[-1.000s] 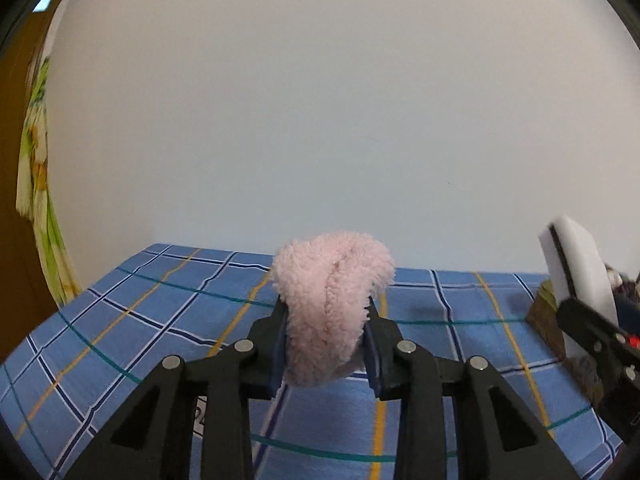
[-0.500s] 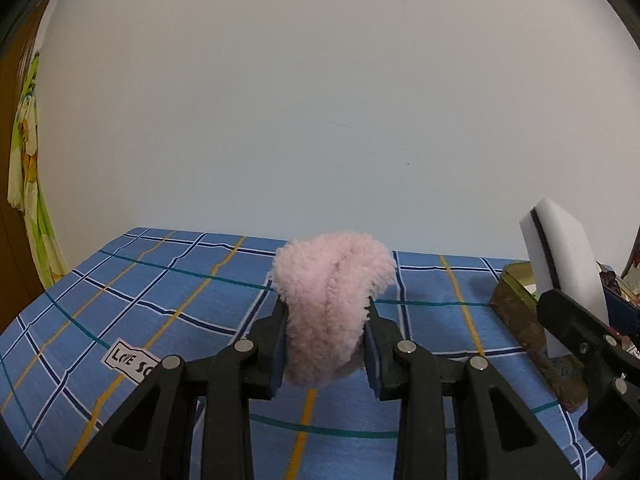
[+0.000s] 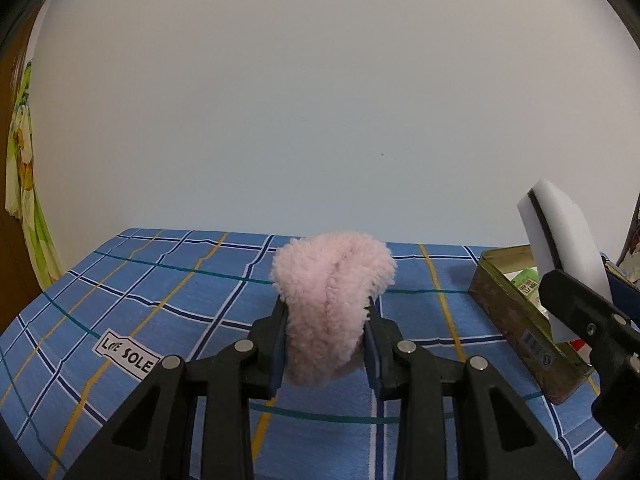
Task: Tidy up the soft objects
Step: 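Carry the pompom with the left tool while the right tool carries the sponge to the tin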
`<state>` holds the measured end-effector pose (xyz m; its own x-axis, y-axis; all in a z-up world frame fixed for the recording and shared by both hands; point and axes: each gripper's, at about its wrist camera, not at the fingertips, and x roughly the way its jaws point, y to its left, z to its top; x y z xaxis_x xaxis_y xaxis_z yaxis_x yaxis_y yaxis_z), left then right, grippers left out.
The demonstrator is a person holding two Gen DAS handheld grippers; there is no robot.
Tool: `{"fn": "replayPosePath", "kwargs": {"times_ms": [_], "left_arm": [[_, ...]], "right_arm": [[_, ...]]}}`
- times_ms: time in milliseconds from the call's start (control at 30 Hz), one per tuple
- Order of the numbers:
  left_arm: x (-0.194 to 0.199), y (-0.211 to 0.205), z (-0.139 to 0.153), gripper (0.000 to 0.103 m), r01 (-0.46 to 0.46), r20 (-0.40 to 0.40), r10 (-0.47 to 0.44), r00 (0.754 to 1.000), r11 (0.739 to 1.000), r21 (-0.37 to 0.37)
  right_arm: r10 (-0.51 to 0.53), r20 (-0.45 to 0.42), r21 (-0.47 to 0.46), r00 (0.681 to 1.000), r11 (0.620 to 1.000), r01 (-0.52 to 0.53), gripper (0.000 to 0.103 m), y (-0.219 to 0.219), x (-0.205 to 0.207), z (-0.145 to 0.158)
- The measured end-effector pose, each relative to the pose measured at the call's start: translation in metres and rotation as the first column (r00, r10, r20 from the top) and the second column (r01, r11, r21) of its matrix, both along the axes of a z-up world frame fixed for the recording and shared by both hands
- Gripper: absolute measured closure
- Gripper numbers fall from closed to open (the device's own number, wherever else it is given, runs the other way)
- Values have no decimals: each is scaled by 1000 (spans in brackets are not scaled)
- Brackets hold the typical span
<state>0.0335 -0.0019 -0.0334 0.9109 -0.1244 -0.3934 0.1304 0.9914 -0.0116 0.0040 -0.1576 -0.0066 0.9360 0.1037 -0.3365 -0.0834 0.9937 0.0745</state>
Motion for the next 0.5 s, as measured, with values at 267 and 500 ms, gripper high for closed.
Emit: {"fn": "replayPosePath", "kwargs": {"times_ms": [267,500], "left_arm": [[2,-1,-3,68,11,-4,-11,1000,1000,-20],[5,-4,-7,68,49,-7,-49,999,998,-32]], "right_arm": [[-15,21,-33,1000,999,15,42,-3,-11,2],[-32,69,-75,997,996,37,42,-10,-25,6]]}}
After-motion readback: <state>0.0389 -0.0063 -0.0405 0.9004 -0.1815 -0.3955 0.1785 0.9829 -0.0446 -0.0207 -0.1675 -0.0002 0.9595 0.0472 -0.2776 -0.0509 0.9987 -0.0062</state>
